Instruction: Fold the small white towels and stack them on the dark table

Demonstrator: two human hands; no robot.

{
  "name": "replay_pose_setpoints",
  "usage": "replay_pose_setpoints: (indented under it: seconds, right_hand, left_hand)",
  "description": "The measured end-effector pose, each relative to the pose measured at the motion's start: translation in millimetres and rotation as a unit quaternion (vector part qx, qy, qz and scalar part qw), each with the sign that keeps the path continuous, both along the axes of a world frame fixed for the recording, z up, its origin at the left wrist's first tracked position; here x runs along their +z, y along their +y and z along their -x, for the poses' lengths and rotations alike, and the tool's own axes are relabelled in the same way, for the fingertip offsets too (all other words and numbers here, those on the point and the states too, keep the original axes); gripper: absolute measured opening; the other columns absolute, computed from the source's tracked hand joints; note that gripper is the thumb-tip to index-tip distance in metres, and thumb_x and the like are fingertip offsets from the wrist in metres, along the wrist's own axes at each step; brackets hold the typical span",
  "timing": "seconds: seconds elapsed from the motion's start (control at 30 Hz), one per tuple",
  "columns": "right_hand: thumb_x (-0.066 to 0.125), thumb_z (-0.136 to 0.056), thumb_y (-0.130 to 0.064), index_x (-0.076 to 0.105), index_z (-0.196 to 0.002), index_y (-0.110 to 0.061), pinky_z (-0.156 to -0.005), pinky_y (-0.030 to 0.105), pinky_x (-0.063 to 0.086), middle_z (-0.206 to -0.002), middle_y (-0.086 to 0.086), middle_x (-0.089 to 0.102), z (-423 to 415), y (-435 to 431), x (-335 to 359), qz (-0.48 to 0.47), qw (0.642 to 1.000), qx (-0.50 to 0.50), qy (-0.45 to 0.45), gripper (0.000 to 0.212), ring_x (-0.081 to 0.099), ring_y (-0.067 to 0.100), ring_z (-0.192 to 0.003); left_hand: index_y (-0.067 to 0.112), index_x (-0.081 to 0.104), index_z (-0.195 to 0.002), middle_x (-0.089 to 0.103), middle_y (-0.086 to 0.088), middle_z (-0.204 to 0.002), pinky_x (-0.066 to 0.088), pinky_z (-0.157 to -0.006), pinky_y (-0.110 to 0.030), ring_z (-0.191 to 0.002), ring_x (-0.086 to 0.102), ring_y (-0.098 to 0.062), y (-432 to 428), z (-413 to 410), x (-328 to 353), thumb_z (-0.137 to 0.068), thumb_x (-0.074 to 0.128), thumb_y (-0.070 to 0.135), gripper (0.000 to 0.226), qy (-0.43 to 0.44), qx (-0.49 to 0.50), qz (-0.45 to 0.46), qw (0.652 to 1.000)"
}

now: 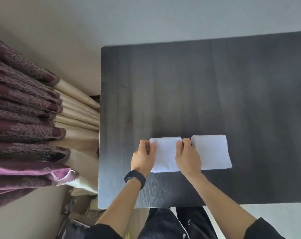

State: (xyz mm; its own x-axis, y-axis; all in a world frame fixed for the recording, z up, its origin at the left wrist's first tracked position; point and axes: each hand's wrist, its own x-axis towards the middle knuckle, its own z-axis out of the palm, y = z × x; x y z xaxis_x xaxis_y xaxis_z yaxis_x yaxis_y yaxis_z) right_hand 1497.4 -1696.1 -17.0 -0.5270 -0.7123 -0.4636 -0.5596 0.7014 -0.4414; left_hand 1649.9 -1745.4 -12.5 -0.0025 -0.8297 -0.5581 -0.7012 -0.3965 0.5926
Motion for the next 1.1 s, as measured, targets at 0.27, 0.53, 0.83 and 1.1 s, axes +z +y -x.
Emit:
replay_pose_setpoints:
  seconds: [0.27, 0.53, 0.83, 1.1]
  right_hand:
    - [0.05, -0.097, -0.032, 0.053, -0.127, -0.013, -0.093, 0.032, 0.052, -0.138, 0.008, 0.048, -5, 31, -6, 0.146, 0.983, 0.06, 0.096, 0.036, 0.051, 0.025, -0.124]
    - [0.016, -0.107, -0.032, 0.024, -0.154, -0.01, -0.118, 0.042, 0.03, -0.162, 0.007, 0.025, -8, 28, -43, 0.118, 0.96, 0.212, 0.14, 0.053, 0.022, 0.024, -0.15]
    - [0.015, -0.107, -0.034, 0.023, -0.156, -0.012, -0.119, 0.038, 0.027, -0.163, 0.004, 0.022, -14, 27, -54, 0.095, 0.97, 0.186, 0.127, 0.054, 0.023, 0.021, -0.149]
    - [0.035, -0.102, -0.03, 0.031, -0.153, -0.018, -0.117, 0.037, 0.033, -0.16, -0.001, 0.03, -7, 49, 12, 0.125, 0.982, 0.133, 0.044, 0.053, 0.027, 0.02, -0.148]
  left_hand:
    - [0.019, 0.044, -0.143, 0.041, -0.005, -0.151, 0.036, -0.109, -0.045, -0.136, 0.039, -0.026, 17, -17, -19, -0.093, 0.052, 0.042, 0.055, -0.113, -0.265, 0.291, 0.912]
    - [0.023, 0.024, -0.156, 0.02, 0.002, -0.163, 0.022, -0.118, -0.055, -0.15, 0.019, -0.022, 17, -15, -46, -0.099, 0.037, 0.047, 0.064, -0.164, -0.351, 0.221, 0.895]
    - [0.025, 0.015, -0.158, 0.014, 0.003, -0.164, 0.009, -0.122, -0.051, -0.152, 0.011, -0.02, 11, -15, -57, -0.099, 0.033, 0.054, 0.068, -0.17, -0.364, 0.201, 0.893]
    - [0.023, 0.032, -0.152, 0.027, -0.007, -0.161, 0.023, -0.116, -0.056, -0.148, 0.025, -0.029, 15, -1, -17, -0.095, 0.041, 0.048, 0.063, -0.22, -0.382, 0.199, 0.875]
